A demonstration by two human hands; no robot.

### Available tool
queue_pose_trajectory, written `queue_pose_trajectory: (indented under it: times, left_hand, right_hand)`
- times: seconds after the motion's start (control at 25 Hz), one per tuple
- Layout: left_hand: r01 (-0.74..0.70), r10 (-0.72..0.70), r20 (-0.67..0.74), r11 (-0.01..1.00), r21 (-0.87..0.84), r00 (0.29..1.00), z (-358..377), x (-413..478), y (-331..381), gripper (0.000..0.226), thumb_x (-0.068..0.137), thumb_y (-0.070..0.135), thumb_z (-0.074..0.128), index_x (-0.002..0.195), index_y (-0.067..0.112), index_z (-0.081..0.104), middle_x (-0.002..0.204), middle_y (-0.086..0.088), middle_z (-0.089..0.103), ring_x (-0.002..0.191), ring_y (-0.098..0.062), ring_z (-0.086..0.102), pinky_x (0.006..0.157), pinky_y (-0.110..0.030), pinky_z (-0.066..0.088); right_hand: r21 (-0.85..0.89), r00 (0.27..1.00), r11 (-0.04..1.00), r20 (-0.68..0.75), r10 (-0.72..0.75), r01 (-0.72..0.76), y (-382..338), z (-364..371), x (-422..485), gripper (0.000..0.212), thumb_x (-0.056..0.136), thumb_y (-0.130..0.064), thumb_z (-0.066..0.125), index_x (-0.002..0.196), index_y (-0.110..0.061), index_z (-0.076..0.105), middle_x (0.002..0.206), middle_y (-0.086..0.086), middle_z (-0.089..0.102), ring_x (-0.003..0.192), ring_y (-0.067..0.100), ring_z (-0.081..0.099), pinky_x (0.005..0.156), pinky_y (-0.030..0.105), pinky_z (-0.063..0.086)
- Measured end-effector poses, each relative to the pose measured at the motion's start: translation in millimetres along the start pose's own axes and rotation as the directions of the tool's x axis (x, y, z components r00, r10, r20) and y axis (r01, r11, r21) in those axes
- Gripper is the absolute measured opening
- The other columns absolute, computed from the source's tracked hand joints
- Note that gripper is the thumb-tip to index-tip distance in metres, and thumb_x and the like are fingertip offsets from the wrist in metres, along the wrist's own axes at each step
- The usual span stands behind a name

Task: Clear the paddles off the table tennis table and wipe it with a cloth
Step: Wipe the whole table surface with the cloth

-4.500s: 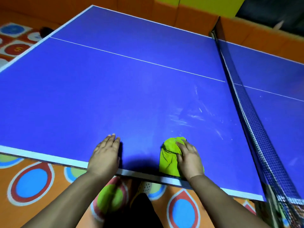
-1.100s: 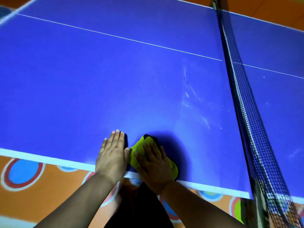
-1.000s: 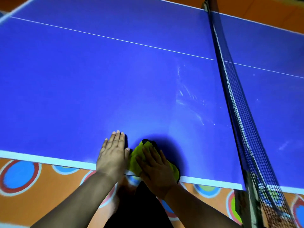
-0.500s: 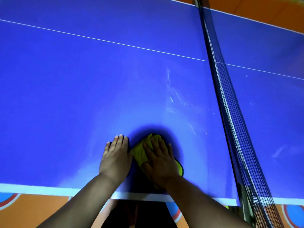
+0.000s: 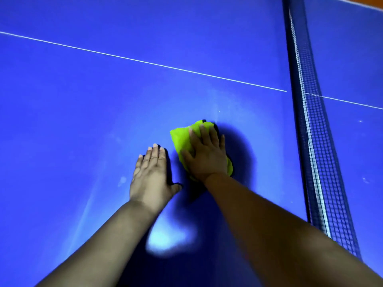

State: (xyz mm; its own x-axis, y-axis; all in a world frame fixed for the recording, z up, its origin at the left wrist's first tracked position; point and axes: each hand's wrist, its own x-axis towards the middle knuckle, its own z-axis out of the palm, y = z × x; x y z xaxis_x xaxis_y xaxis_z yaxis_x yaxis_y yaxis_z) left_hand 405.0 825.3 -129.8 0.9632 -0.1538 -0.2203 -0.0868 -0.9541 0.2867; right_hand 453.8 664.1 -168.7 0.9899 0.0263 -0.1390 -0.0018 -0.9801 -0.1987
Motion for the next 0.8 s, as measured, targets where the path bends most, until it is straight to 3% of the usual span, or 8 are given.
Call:
queue_pose_trajectory:
  times: [0.08,0.28,0.44,0.6,0.8]
  left_hand:
    - [0.004,-0.008,0.056,0.998,0.065,0.998,-4,33,9,0.106,0.074,0.058,0.064,0.149,0.012,0.006,0.157,-0.008,-0.001,0.145,-0.018,-0.003,0.115,-0.033,-0.005]
    - [0.012,-0.065,0.167,0.953,0.302,0.984,-5,67,28,0.085,0.082,0.043,0.058,0.146,0.006,0.016,0.155,-0.016,0.011,0.144,-0.027,0.010,0.117,-0.042,0.007]
    - [0.000,-0.092,0.197,0.906,0.423,0.976,-10,78,42,0.070,0.086,0.033,0.050,0.142,0.001,0.024,0.151,-0.021,0.021,0.140,-0.031,0.020,0.114,-0.047,0.013]
    - [0.045,-0.145,0.208,0.905,0.423,0.967,-11,77,46,0.069,0.087,0.034,0.049,0.143,0.003,0.022,0.154,-0.016,0.017,0.142,-0.026,0.015,0.112,-0.048,0.011]
    - [0.048,-0.144,0.183,0.893,0.448,0.972,-8,80,46,0.067,0.088,0.036,0.044,0.142,0.002,0.024,0.153,-0.017,0.020,0.141,-0.028,0.019,0.114,-0.047,0.011]
  right_hand:
    - [0.007,1.000,1.000,0.003,0.006,-0.006,12,-6,46,0.072,0.088,-0.064,0.038,0.151,-0.037,0.016,0.161,-0.003,0.006,0.147,0.026,0.001,0.118,0.051,-0.002]
    - [-0.035,0.995,0.999,-0.090,0.036,-0.039,33,-13,130,0.076,0.081,-0.068,0.048,0.147,-0.034,0.029,0.158,0.000,0.019,0.146,0.027,0.012,0.114,0.054,0.011]
    - [-0.010,0.996,1.000,-0.091,-0.026,0.025,55,-24,186,0.074,0.084,-0.060,0.053,0.148,-0.033,0.030,0.159,0.000,0.019,0.146,0.026,0.014,0.115,0.053,0.007]
    - [0.054,0.994,0.999,-0.107,0.013,-0.007,97,-34,210,0.065,0.090,-0.042,0.051,0.149,-0.032,0.028,0.160,-0.002,0.016,0.148,0.021,0.009,0.117,0.049,0.000]
    - [0.013,0.993,0.996,-0.065,0.094,-0.093,137,-39,180,0.062,0.093,-0.040,0.046,0.151,-0.033,0.023,0.160,0.003,0.013,0.147,0.026,0.009,0.117,0.049,0.002]
